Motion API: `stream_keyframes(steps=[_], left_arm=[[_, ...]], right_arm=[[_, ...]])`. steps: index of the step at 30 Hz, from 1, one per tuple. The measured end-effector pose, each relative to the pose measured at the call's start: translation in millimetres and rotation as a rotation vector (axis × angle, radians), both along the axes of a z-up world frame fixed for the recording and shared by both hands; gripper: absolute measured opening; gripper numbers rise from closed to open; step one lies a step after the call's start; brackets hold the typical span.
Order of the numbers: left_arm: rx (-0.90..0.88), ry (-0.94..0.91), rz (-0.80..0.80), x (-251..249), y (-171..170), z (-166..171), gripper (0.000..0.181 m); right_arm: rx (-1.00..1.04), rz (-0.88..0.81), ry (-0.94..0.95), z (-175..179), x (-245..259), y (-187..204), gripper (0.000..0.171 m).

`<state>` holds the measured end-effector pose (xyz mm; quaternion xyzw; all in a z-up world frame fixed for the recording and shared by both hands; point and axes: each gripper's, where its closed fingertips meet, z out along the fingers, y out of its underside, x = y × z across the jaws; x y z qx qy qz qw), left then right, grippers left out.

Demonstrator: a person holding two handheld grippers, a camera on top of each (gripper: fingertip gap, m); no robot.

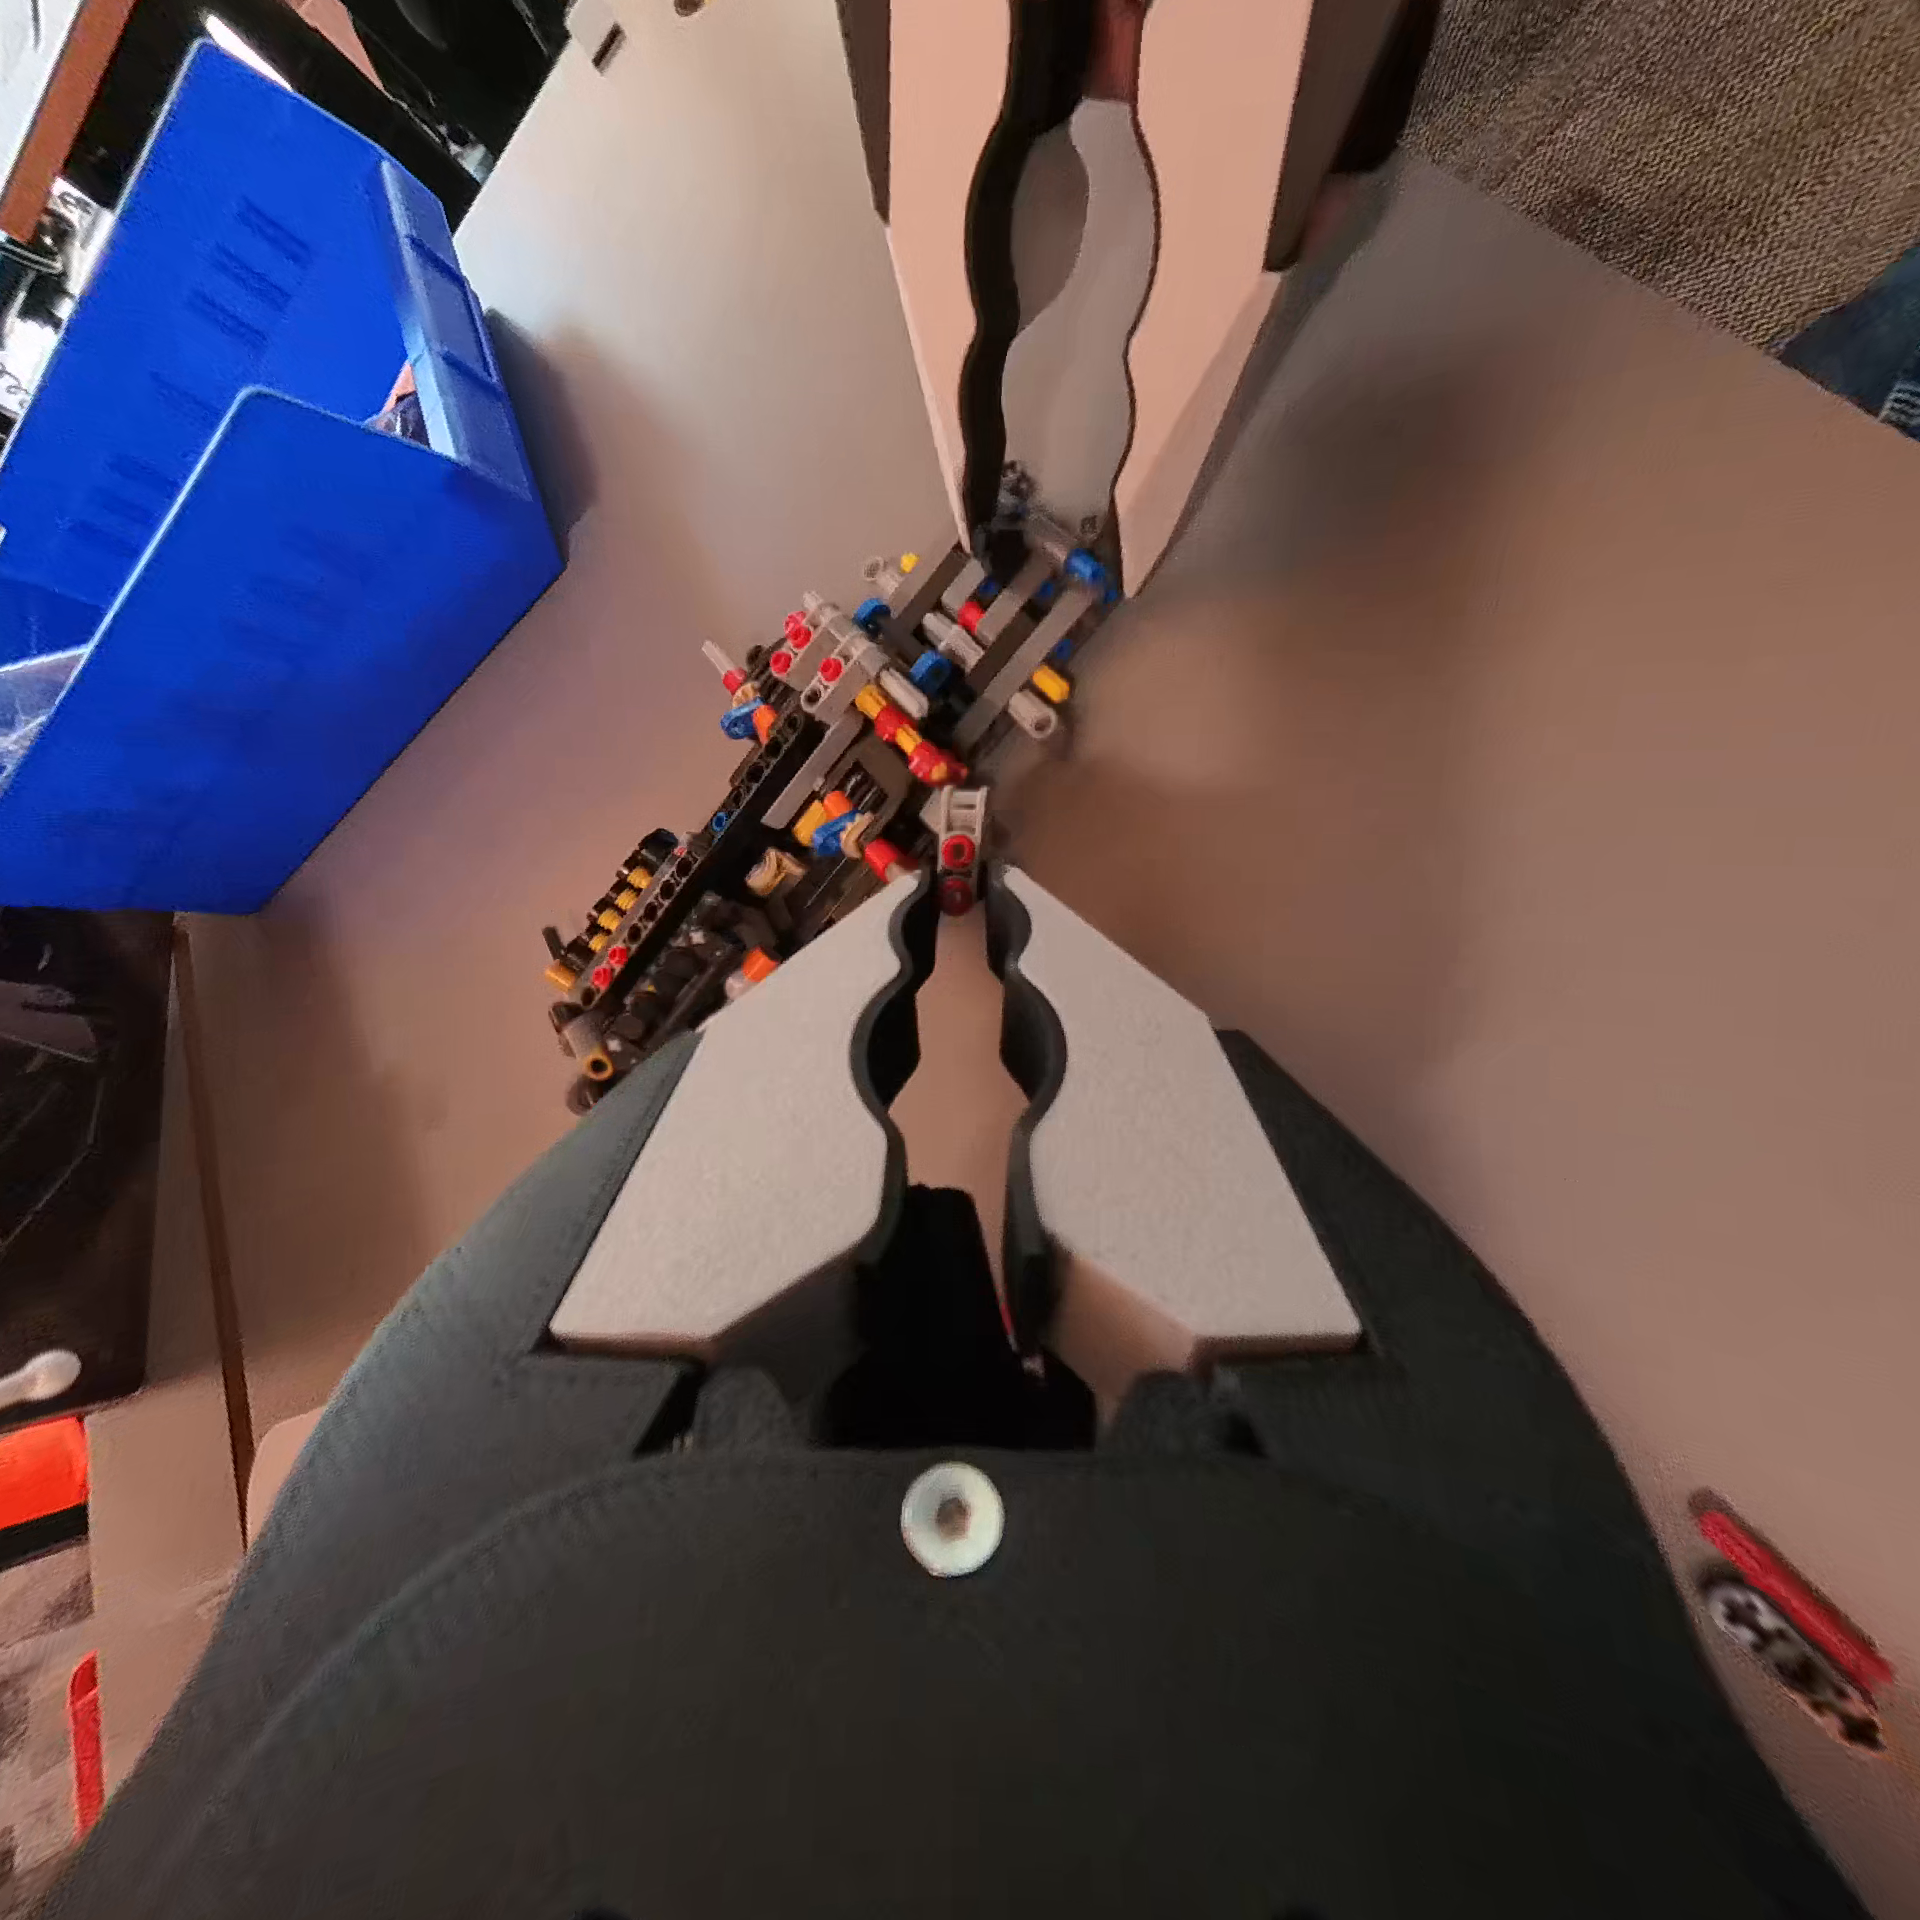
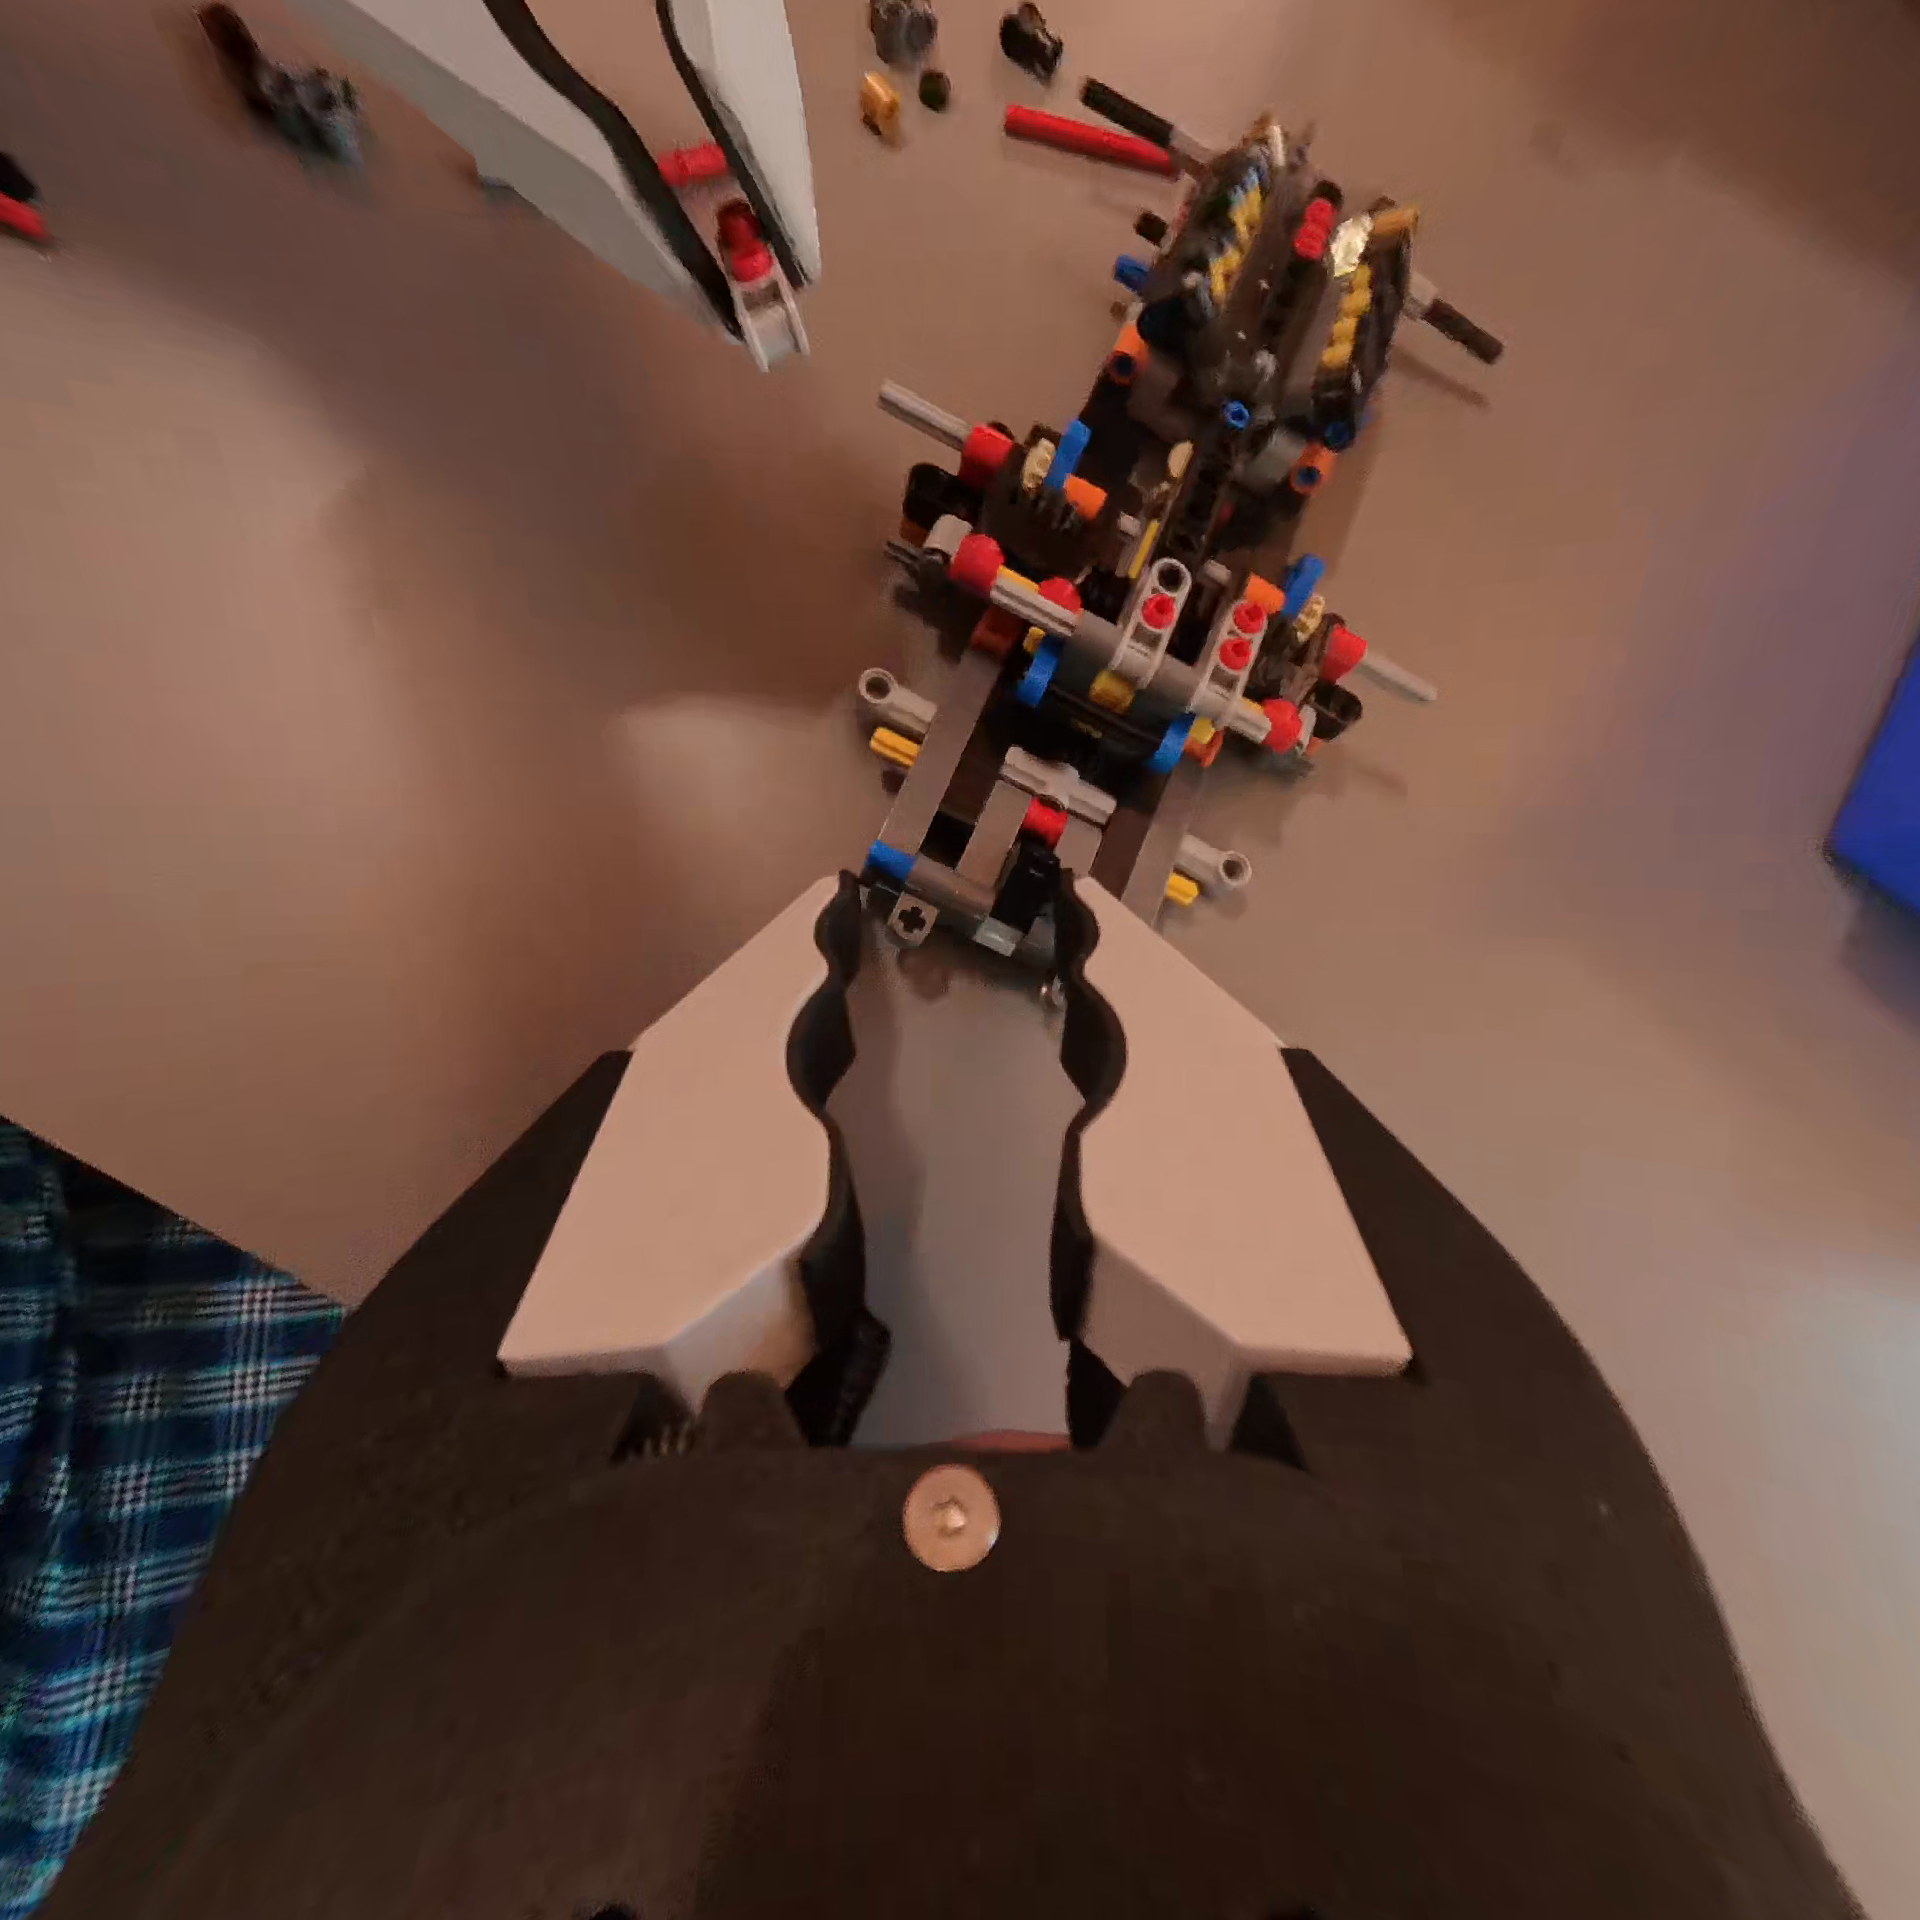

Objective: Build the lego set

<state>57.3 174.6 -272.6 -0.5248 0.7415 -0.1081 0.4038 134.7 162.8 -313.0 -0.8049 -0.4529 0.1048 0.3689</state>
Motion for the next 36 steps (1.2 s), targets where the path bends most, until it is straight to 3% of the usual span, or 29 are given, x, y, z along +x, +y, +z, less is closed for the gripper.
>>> stream_keyframes(steps=[5, 9, 14, 20, 27, 36], left_arm=[[0.003, -0.006, -0.025, 21.8, 10.1, 1.8, 0.008], [-0.007, -0.002, -0.068, 46.0, 12.0, -0.5, 0.007], [-0.028, 0.094, -0.14, 54.9, 12.7, -13.0, 0.007], [-0.053, 0.202, -0.216, 54.7, 11.5, -20.4, 0.007], [-0.082, 0.306, -0.256, 53.4, 15.3, -25.3, 0.007], [-0.107, 0.353, -0.298, 55.2, 21.4, -25.8, 0.007]], right_arm=[[0.0, -0.029, -0.017, 2.1, 24.4, 8.0, 0.036], [0.002, -0.029, 0.059, 13.0, 33.9, 11.8, 0.052], [0.006, -0.016, 0.127, 14.5, 23.3, 17.2, 0.068], [-0.017, -0.01, 0.179, 15.7, 11.2, 28.7, 0.068], [-0.01, -0.017, 0.187, 16.3, 3.8, 41.3, 0.085], [-0.027, -0.026, 0.243, 16.1, -2.5, 47.0, 0.072]])
